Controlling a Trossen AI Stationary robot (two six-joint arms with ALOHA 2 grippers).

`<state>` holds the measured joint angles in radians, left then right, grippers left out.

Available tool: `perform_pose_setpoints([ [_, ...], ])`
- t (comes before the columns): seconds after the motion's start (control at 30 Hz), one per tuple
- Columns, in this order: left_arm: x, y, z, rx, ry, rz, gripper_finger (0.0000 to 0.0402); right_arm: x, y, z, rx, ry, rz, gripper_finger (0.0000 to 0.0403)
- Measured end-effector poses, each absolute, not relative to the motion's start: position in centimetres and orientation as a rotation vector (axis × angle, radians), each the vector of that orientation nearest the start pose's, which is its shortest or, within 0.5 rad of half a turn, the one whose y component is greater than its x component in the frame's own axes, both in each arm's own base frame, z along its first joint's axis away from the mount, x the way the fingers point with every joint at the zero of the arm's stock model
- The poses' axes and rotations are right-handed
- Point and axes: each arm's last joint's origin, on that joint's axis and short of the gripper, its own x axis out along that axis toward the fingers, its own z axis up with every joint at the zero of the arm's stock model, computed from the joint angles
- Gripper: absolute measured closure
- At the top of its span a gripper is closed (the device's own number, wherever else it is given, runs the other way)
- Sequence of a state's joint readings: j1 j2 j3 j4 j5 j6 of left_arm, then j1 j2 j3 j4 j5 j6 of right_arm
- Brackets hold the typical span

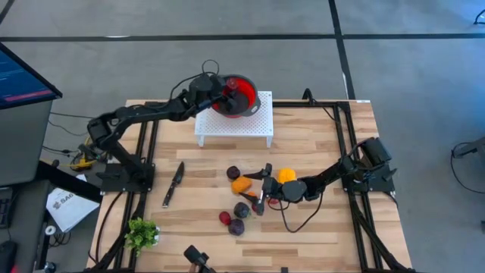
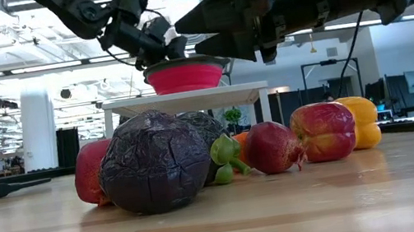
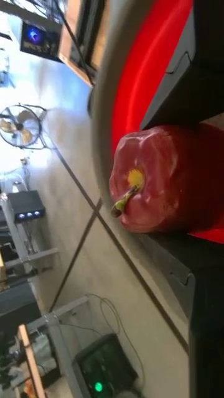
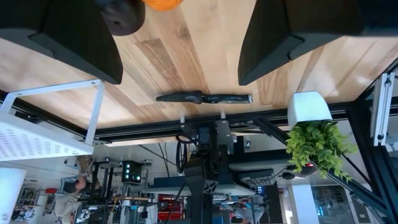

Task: Pick & Place Fruit
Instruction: Put the left red apple into the red strainer bowl on the shelf

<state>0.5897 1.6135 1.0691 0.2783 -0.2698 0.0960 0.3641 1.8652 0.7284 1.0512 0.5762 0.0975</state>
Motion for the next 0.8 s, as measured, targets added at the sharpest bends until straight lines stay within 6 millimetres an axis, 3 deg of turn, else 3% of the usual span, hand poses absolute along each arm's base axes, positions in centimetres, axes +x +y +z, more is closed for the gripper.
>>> perform_pose_setpoints([
  [0.8,29.35,21.8,25.78,-0.036,0.314,0.913,0.014,32.87,10.84,15.12,0.07,0.067,-0.215,0.0091],
])
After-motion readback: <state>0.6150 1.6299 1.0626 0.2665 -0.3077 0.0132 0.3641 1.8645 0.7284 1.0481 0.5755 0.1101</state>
